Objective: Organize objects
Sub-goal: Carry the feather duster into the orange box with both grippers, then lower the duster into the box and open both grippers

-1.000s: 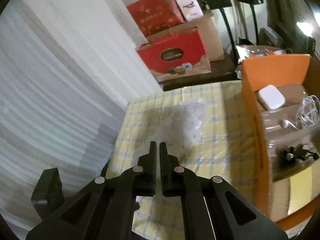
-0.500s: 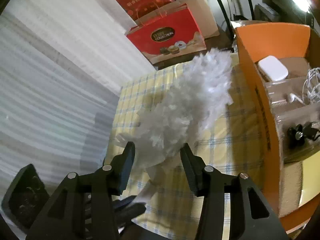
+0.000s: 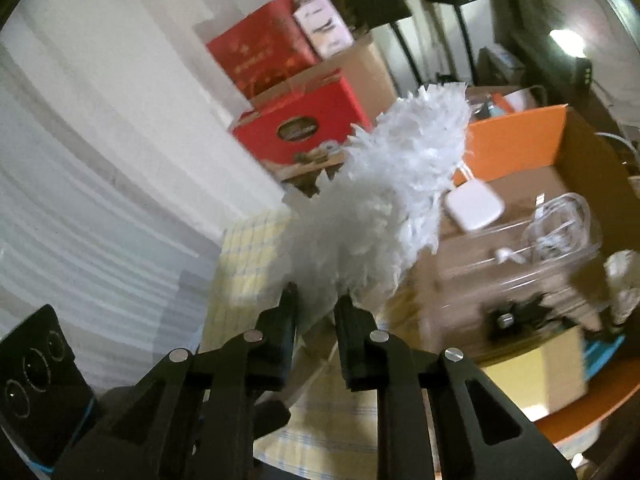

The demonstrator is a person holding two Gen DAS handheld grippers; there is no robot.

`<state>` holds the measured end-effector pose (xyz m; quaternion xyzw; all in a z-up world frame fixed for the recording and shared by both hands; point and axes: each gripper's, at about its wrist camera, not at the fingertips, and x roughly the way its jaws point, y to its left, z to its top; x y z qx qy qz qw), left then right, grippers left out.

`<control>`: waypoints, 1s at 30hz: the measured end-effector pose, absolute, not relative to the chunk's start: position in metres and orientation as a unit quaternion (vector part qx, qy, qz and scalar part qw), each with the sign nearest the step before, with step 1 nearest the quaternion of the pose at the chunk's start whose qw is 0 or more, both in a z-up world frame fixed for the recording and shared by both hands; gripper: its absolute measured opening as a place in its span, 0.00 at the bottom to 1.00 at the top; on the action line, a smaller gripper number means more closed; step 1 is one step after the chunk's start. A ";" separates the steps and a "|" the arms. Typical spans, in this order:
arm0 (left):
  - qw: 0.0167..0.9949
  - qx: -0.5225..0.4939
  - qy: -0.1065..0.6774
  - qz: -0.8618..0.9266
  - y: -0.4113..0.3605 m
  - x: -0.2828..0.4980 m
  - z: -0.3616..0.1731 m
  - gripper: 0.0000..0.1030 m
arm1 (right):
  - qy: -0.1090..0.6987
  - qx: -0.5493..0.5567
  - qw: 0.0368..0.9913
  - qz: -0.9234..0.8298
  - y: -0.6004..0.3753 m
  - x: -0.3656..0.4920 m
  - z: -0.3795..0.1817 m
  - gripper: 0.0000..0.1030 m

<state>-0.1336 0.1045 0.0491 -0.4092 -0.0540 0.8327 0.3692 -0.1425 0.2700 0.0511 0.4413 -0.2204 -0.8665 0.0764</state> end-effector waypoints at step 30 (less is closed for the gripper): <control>0.448 -0.415 0.073 0.788 0.241 -0.202 -0.019 0.06 | -0.324 0.425 0.001 -0.845 0.433 -0.156 -0.011 0.18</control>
